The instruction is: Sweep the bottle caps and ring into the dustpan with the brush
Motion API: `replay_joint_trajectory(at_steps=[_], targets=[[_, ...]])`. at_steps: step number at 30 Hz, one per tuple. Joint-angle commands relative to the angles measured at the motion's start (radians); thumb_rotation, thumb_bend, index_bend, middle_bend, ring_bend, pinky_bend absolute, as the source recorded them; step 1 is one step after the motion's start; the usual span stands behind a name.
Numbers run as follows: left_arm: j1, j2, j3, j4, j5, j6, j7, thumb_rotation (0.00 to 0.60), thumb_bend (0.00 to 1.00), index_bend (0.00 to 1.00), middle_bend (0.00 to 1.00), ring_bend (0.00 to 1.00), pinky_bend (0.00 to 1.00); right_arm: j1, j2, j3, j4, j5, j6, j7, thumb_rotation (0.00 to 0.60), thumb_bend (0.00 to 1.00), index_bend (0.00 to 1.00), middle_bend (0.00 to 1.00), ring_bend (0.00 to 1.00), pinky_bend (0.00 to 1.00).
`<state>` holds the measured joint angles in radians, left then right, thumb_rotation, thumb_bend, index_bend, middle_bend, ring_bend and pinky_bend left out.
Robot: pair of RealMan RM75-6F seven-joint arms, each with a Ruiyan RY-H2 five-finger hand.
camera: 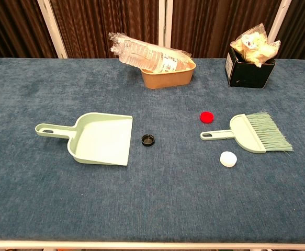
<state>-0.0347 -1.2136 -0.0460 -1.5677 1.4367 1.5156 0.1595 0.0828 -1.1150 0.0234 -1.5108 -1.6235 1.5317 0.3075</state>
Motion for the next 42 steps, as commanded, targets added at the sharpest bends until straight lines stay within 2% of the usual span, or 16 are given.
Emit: replay_joint_trajectory(at_steps=[1, 9, 13, 17, 21, 25, 29, 36, 42], targets=[[0.000, 0.000, 0.000, 0.001, -0.001, -0.001, 0.000, 0.600, 0.23, 0.19, 0.14, 0.07, 0.01, -0.002, -0.003, 0.000, 0.002, 0.000, 0.004, -0.001, 0.600, 0.30, 0.10, 0.18, 0.00, 0.00], [-0.001, 0.001, -0.005, 0.002, -0.005, -0.002, -0.009, 0.600, 0.23, 0.19, 0.14, 0.07, 0.01, 0.013, -0.003, 0.002, -0.004, -0.012, -0.005, -0.013, 0.600, 0.30, 0.10, 0.18, 0.00, 0.00], [-0.003, 0.001, -0.008, 0.006, -0.005, -0.003, -0.018, 0.600, 0.23, 0.19, 0.14, 0.07, 0.01, 0.064, 0.000, 0.016, -0.036, -0.032, -0.057, -0.084, 0.600, 0.30, 0.10, 0.19, 0.00, 0.00], [-0.004, 0.002, -0.010, 0.012, -0.008, -0.006, -0.028, 0.600, 0.23, 0.19, 0.14, 0.07, 0.01, 0.144, -0.001, 0.042, -0.091, -0.029, -0.165, -0.203, 0.600, 0.19, 0.12, 0.22, 0.00, 0.00], [-0.004, 0.002, -0.010, 0.018, -0.011, -0.009, -0.035, 0.600, 0.23, 0.19, 0.14, 0.07, 0.01, 0.249, -0.032, 0.075, -0.124, 0.013, -0.323, -0.316, 0.600, 0.03, 0.17, 0.26, 0.00, 0.00], [-0.005, 0.001, -0.009, 0.026, -0.014, -0.016, -0.044, 0.600, 0.23, 0.19, 0.14, 0.07, 0.01, 0.354, -0.110, 0.115, -0.095, 0.100, -0.479, -0.452, 0.600, 0.03, 0.23, 0.28, 0.00, 0.00], [-0.005, 0.001, -0.010, 0.033, -0.019, -0.021, -0.054, 0.600, 0.23, 0.19, 0.14, 0.07, 0.01, 0.422, -0.206, 0.135, -0.034, 0.170, -0.558, -0.574, 0.600, 0.06, 0.29, 0.31, 0.00, 0.00], [-0.011, -0.001, -0.011, 0.040, -0.023, -0.034, -0.062, 0.600, 0.23, 0.19, 0.14, 0.07, 0.01, 0.499, -0.359, 0.130, 0.081, 0.234, -0.620, -0.724, 0.600, 0.07, 0.36, 0.34, 0.00, 0.00], [-0.016, -0.006, -0.012, 0.046, -0.026, -0.042, -0.060, 0.600, 0.23, 0.19, 0.14, 0.07, 0.01, 0.526, -0.466, 0.106, 0.176, 0.243, -0.596, -0.859, 0.600, 0.07, 0.41, 0.37, 0.05, 0.00]])
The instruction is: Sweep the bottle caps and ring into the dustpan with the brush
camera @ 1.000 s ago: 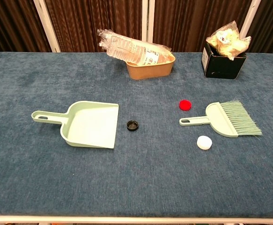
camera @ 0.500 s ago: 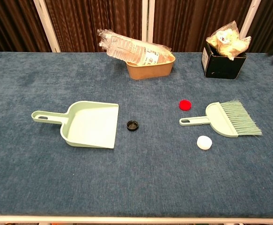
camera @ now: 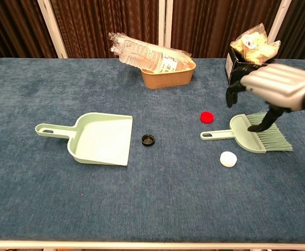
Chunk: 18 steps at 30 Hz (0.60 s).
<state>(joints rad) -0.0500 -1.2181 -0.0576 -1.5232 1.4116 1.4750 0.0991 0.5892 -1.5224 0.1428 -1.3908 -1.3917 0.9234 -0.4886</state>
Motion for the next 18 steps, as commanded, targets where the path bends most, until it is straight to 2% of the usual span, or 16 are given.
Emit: replay_joint_trajectory(at_steps=[1, 8, 18], targets=[[-0.002, -0.002, 0.000, 0.002, -0.002, -0.003, 0.000, 0.600, 0.23, 0.19, 0.14, 0.07, 0.01, 0.022, -0.071, -0.015, 0.068, 0.016, 0.013, -0.074, 0.600, 0.07, 0.42, 0.38, 0.05, 0.00], [-0.002, -0.006, 0.001, 0.011, -0.003, -0.007, -0.011, 0.600, 0.23, 0.19, 0.14, 0.07, 0.01, 0.037, -0.131, -0.029, 0.116, 0.044, 0.004, -0.100, 0.600, 0.12, 0.42, 0.38, 0.06, 0.00], [-0.002, -0.012, 0.003, 0.026, -0.002, -0.008, -0.026, 0.600, 0.23, 0.19, 0.14, 0.07, 0.01, 0.068, -0.159, -0.042, 0.134, 0.087, -0.042, -0.130, 0.600, 0.22, 0.42, 0.39, 0.06, 0.00]])
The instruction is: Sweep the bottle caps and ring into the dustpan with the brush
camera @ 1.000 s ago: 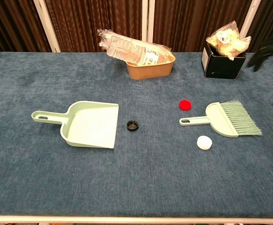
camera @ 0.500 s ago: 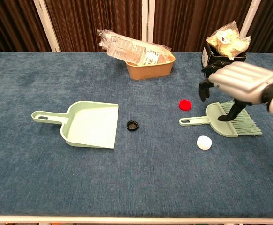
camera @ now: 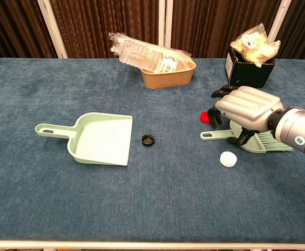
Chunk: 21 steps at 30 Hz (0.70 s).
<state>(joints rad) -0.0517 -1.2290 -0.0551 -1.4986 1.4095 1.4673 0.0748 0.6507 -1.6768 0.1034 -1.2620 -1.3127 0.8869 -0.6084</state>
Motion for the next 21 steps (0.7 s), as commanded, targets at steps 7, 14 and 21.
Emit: replay_joint_trajectory(at_steps=[7, 14, 21], targets=[[-0.001, -0.005, 0.000, 0.011, 0.000, -0.002, -0.009, 0.600, 0.23, 0.19, 0.14, 0.07, 0.01, 0.015, -0.018, -0.009, 0.006, 0.026, -0.002, -0.022, 0.600, 0.22, 0.42, 0.40, 0.07, 0.00], [-0.002, -0.010, 0.000, 0.019, -0.001, -0.006, -0.017, 0.600, 0.23, 0.19, 0.14, 0.07, 0.01, 0.019, -0.034, -0.019, 0.020, 0.028, 0.008, -0.030, 0.600, 0.22, 0.44, 0.43, 0.09, 0.00], [-0.001, -0.013, 0.001, 0.027, -0.003, -0.007, -0.024, 0.600, 0.23, 0.19, 0.14, 0.07, 0.01, 0.027, -0.046, -0.020, 0.033, 0.030, 0.016, -0.026, 0.600, 0.23, 0.49, 0.49, 0.15, 0.00]])
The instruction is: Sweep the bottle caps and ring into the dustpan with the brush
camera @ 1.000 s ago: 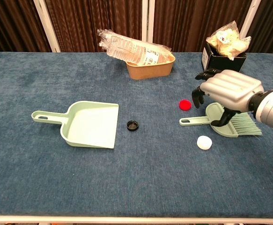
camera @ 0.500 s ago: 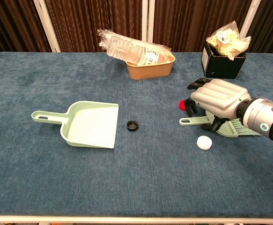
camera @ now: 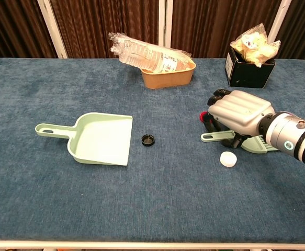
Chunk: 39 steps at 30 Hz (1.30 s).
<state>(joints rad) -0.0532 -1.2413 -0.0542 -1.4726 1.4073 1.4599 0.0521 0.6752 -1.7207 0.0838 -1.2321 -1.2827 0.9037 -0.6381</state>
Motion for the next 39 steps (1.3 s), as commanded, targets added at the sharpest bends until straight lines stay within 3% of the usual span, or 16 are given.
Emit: replay_joint_trajectory(at_steps=[1, 9, 15, 21, 23, 26, 33, 39], targets=[[0.001, -0.001, 0.000, 0.002, 0.000, 0.001, -0.003, 0.600, 0.23, 0.19, 0.14, 0.07, 0.01, 0.004, -0.003, 0.000, 0.005, 0.001, -0.003, 0.006, 0.600, 0.24, 0.50, 0.50, 0.15, 0.00], [-0.017, 0.014, -0.004, -0.004, 0.020, -0.006, 0.000, 0.600, 0.23, 0.19, 0.14, 0.07, 0.01, -0.004, 0.049, 0.008, -0.036, -0.029, 0.049, 0.053, 0.600, 0.34, 0.61, 0.59, 0.24, 0.02], [-0.079, 0.045, -0.029, -0.038, 0.045, -0.058, -0.005, 0.600, 0.23, 0.20, 0.14, 0.07, 0.01, -0.036, 0.209, 0.039, -0.191, -0.065, 0.095, 0.280, 0.600, 0.36, 0.65, 0.62, 0.26, 0.04], [-0.210, 0.095, -0.054, -0.125, 0.058, -0.232, -0.026, 0.600, 0.22, 0.24, 0.15, 0.07, 0.01, -0.059, 0.368, 0.073, -0.298, -0.108, 0.142, 0.460, 0.600, 0.36, 0.65, 0.62, 0.27, 0.04], [-0.260, 0.095, -0.073, -0.147, 0.051, -0.291, -0.033, 0.600, 0.22, 0.27, 0.20, 0.10, 0.02, -0.063, 0.407, 0.087, -0.317, -0.114, 0.155, 0.497, 0.600, 0.36, 0.65, 0.62, 0.27, 0.04], [-0.325, 0.074, -0.090, -0.166, 0.032, -0.370, -0.019, 0.600, 0.22, 0.32, 0.29, 0.19, 0.03, -0.067, 0.448, 0.102, -0.335, -0.119, 0.170, 0.534, 0.600, 0.37, 0.65, 0.62, 0.27, 0.04], [-0.430, -0.034, -0.103, -0.163, -0.091, -0.499, 0.122, 0.600, 0.22, 0.37, 0.33, 0.19, 0.06, -0.078, 0.489, 0.099, -0.335, -0.118, 0.171, 0.606, 0.600, 0.38, 0.65, 0.62, 0.27, 0.05], [-0.460, -0.118, -0.089, -0.172, -0.189, -0.503, 0.269, 0.600, 0.22, 0.37, 0.33, 0.19, 0.07, -0.082, 0.484, 0.086, -0.303, -0.120, 0.162, 0.647, 0.600, 0.38, 0.65, 0.62, 0.27, 0.05]])
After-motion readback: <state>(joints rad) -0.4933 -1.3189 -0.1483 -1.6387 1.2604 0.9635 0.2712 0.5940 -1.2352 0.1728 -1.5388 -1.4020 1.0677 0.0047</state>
